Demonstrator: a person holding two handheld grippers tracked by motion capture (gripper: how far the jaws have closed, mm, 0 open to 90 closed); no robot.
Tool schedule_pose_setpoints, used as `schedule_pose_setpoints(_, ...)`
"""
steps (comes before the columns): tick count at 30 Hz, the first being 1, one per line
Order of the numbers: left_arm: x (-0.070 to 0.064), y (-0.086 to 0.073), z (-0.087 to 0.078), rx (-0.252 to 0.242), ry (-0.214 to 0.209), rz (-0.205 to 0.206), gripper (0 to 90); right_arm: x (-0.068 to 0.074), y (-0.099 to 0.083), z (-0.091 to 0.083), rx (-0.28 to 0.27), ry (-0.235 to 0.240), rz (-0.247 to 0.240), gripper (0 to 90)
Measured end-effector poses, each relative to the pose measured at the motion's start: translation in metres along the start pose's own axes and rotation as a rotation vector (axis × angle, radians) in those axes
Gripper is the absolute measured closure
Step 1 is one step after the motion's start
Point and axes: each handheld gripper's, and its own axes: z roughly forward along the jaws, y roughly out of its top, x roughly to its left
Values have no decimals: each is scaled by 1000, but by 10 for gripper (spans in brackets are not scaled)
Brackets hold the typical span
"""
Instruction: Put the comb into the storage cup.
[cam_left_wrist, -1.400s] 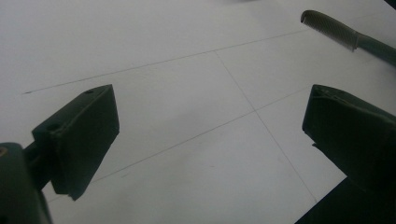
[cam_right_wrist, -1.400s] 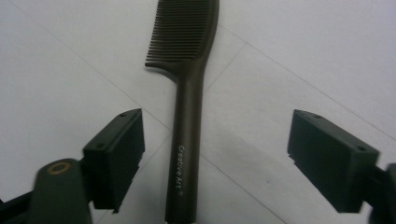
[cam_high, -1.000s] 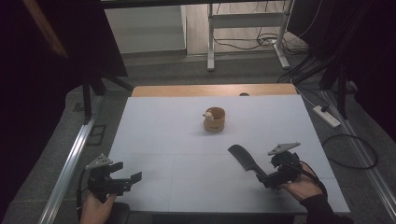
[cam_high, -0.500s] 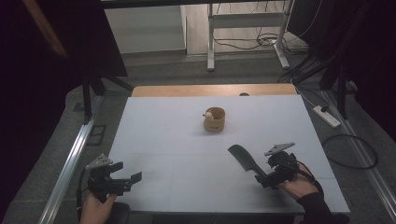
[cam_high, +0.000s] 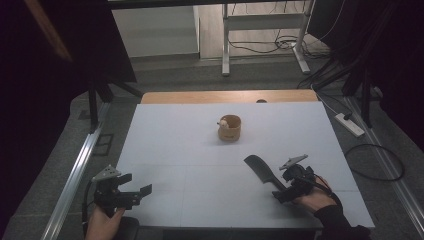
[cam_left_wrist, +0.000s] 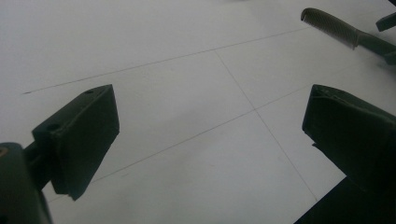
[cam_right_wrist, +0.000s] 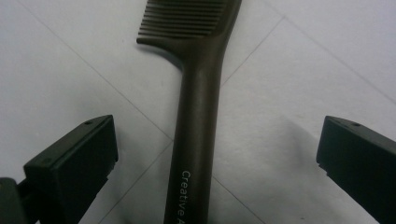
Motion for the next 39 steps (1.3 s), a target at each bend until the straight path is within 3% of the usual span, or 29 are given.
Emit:
schedule_pose_setpoints(16,0,0,0,3,1,3,46,1,3,4,68,1,14,16)
schedule_pose_setpoints(19,0,0,0,4,0,2,46,3,5,1,69,19,-5,115)
schedule_pose_setpoints(25,-1,0,1,6,2,5,46,2,9,-6,60,35,-18,440)
schedule_pose_setpoints(32,-1,0,1,7,3,5,46,4,10,-8,58,49,-30,678)
schedule_pose_setpoints(39,-1,1,1,14,9,7,50,2,11,-8,69,59,-20,722)
